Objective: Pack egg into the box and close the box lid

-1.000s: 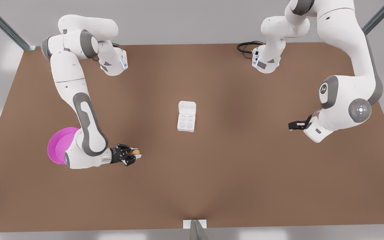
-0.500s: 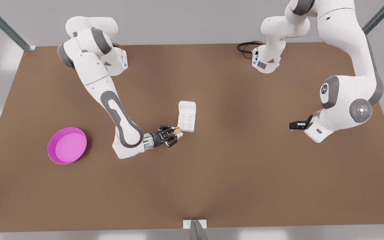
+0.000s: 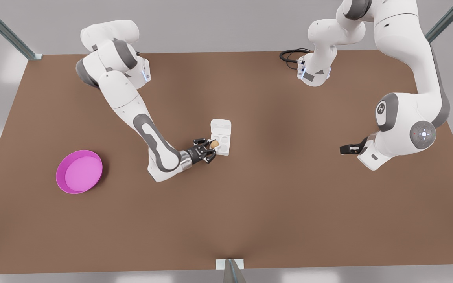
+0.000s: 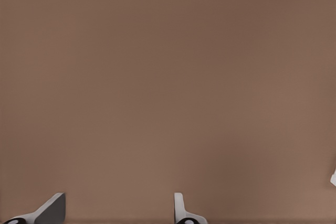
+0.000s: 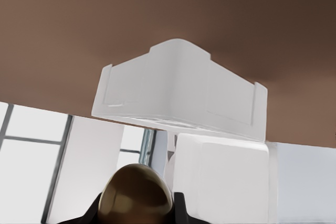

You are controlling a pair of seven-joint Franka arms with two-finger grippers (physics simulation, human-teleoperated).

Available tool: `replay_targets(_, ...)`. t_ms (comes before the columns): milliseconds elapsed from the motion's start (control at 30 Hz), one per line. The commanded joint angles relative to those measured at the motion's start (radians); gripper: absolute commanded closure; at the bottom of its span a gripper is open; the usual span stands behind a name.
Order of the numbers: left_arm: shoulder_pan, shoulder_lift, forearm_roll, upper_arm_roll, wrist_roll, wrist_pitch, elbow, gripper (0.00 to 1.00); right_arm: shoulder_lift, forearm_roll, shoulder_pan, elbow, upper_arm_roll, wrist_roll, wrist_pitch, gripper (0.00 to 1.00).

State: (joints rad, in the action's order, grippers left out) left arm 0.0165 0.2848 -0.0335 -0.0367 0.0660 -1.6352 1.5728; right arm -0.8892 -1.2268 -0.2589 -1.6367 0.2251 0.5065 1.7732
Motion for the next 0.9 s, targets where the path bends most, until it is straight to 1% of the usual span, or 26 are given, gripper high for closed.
replay_targets(0,0.000,-0.001,0.001,0.000,0.001,0.002,0.000,0.00,-0.007,0.001,-0.003,-0.003,0.000,0.010,-0.009,0.49)
replay_targets(233,0.000,-0.001,0.001,0.000,0.001,0.000,-0.002,0.00,-0.014,0.006,0.001,-0.015,0.000,0.004,-0.011,0.49)
replay_targets(267,0.000,-0.001,0.001,0.000,0.001,0.000,-0.002,0.00,-0.014,0.004,0.001,-0.017,0.000,0.003,-0.011,0.47)
replay_targets(300,0.000,-0.001,0.001,0.000,0.001,0.000,-0.002,0.00,-0.014,0.004,0.000,-0.015,0.000,0.010,-0.011,0.29)
replay_targets(333,0.000,-0.001,0.001,0.000,0.001,0.000,-0.002,0.00,-0.014,0.004,-0.002,-0.014,0.000,0.010,-0.011,0.00)
replay_targets(533,0.002,-0.001,0.012,0.000,-0.003,0.008,0.000,0.00,-0.013,0.004,0.010,-0.006,0.000,0.012,-0.012,0.00)
replay_targets(567,0.007,-0.002,0.014,-0.002,-0.002,0.034,0.000,0.04,-0.008,0.006,0.023,-0.005,0.000,0.014,-0.027,0.00)
replay_targets(600,0.007,-0.003,0.014,-0.043,0.001,0.037,0.000,0.19,-0.005,0.007,0.035,-0.003,0.000,0.012,-0.037,0.00)
replay_targets(633,0.008,-0.003,0.014,-0.109,0.027,0.066,0.001,0.48,-0.002,0.009,0.044,-0.002,-0.004,0.010,-0.040,0.00)
replay_targets(667,0.010,-0.003,0.014,-0.164,0.070,0.090,0.000,0.64,0.007,0.015,0.058,0.003,-0.004,0.010,-0.047,0.00)
replay_targets(733,0.013,0.001,0.046,-0.270,0.127,0.126,0.007,0.79,0.039,0.035,0.105,0.012,-0.007,0.014,-0.092,0.00)
replay_targets(767,0.062,0.028,0.058,-0.302,0.236,0.124,0.006,0.79,0.052,0.053,0.138,0.023,-0.009,0.035,-0.106,0.00)
replay_targets(833,0.209,0.043,0.056,-0.304,0.382,0.130,0.010,0.79,0.058,0.159,0.216,0.109,-0.009,0.084,-0.109,0.00)
replay_targets(867,0.295,0.068,0.056,-0.305,0.478,0.106,0.013,0.79,0.059,0.281,0.257,0.178,-0.012,0.115,-0.113,0.00)
